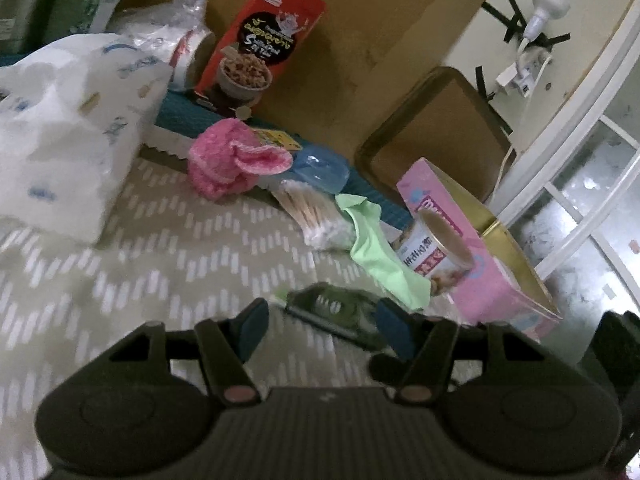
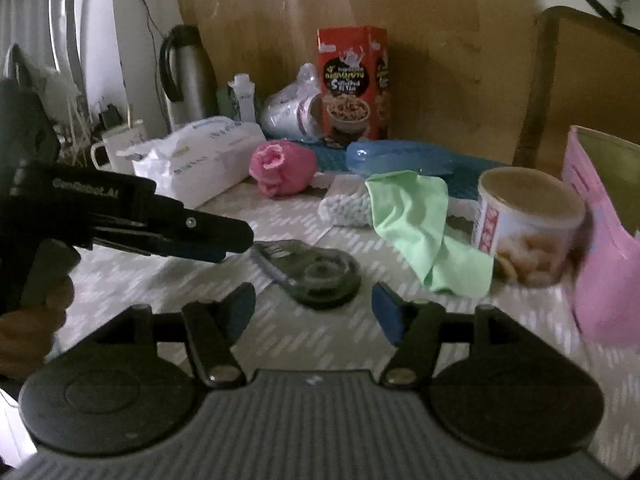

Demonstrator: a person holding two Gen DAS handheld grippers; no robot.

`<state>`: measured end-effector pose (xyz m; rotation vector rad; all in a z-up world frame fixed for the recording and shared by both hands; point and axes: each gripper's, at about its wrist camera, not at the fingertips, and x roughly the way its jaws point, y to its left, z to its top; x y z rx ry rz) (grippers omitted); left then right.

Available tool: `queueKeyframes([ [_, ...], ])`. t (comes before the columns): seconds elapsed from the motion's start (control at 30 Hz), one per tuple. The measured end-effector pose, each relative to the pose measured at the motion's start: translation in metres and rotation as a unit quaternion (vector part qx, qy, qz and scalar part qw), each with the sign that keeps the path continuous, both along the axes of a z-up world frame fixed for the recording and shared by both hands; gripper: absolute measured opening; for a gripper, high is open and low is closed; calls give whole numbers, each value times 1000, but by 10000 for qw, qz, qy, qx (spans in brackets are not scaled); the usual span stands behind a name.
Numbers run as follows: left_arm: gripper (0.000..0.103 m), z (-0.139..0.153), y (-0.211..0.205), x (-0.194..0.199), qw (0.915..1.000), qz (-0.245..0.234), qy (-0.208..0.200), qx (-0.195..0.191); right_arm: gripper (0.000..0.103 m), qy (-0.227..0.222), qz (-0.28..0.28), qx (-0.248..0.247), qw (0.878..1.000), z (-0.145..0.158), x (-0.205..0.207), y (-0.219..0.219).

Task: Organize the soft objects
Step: 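Reach the left tool to the dark green tape roller and grasp it, then carry the tape roller into the pink tin and release it, then reach the left tool to the pink fuzzy ball and grasp it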

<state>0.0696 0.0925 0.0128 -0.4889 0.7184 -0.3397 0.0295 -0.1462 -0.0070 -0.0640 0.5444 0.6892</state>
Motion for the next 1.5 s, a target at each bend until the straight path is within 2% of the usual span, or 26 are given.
queueKeyframes([
  [0.07, 67, 0, -3, 10, 10000, 25, 34, 43, 72, 23, 70, -141, 9999, -2, 10, 4],
  [0.17, 69, -3, -9, 21, 10000, -49, 81, -22, 70, 33, 199, -360, 9991, -7, 22, 13],
  [0.2, 69, -3, -12, 20, 10000, -25, 66, 29, 68, 4, 238, -393, 9989, -7, 24, 15],
  [0.23, 67, -2, -16, 18, 9999, -10, 50, 152, 58, -1, 304, -396, 9988, -7, 24, 18],
  [0.33, 63, -2, -25, 7, 9997, -175, 3, 189, 59, -153, 144, -545, 9983, -9, 19, 19],
  [0.47, 63, -4, -48, -13, 9985, -538, 18, 96, 58, -197, -5, -418, 9989, -11, -1, -10],
  [0.63, 63, 1, -90, -28, 9952, -936, -102, 247, 58, -315, -386, -256, 9984, -13, -35, -52],
  [0.77, 63, 27, -124, -18, 9901, -1306, -393, 321, 58, -606, -844, -73, 9946, -7, -51, -81],
  [0.93, 63, 70, -182, 8, 9796, -1617, -1035, 598, 58, -1361, -1405, -24, 9807, 19, -53, -120],
  [1.07, 63, 78, -223, 41, 9771, -1733, -1078, 597, 58, -1727, -1751, -22, 9693, 36, -37, -152],
  [1.17, 63, 70, -243, 64, 9786, -1740, -910, 613, 58, -1658, -1858, 41, 9685, 37, -13, -177],
  [1.33, 63, 56, -268, 93, 9799, -1704, -673, 784, 59, -1240, -2021, 254, 9711, 23, 26, -202],
  [1.43, 63, 56, -277, 96, 9800, -1597, -689, 962, 59, -1073, -2244, 188, 9684, 18, 39, -207],
  [1.5, 63, 59, -274, 90, 9794, -1644, -736, 917, 59, -1034, -2456, 118, 9638, 15, 46, -210],
])
